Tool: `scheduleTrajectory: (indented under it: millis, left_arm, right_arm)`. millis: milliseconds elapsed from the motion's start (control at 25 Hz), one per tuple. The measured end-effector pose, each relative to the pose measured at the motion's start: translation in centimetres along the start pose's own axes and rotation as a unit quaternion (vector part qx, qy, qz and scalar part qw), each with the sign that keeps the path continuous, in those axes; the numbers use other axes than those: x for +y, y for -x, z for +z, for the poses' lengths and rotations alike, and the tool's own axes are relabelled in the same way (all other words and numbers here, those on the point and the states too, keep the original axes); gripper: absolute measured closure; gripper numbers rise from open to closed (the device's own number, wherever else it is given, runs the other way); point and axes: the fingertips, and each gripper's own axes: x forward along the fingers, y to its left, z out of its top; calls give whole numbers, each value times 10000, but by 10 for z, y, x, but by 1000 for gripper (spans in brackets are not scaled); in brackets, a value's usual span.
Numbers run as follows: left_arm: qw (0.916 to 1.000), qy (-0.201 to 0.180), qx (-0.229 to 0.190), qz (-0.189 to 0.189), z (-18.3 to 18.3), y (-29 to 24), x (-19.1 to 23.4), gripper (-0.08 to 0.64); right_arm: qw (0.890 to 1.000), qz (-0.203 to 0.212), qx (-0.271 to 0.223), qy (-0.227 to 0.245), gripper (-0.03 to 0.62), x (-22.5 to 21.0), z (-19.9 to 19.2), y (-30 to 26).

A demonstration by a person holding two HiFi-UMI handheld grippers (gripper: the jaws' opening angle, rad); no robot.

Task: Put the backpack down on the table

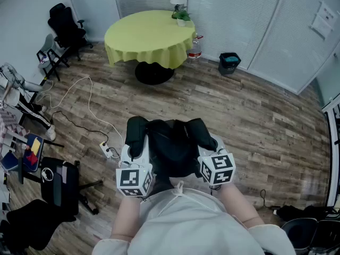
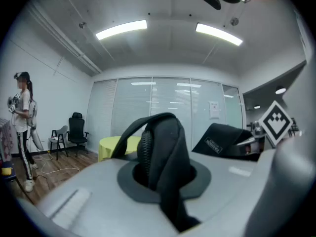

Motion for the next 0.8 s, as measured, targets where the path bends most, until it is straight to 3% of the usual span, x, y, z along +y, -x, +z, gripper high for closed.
scheduleTrajectory:
  millis: [800]
  left_arm:
    - [9998,148,80,110,-5,-20,8,532]
  right_arm:
    - [9999,38,-29,-160,557,-19,6,-18]
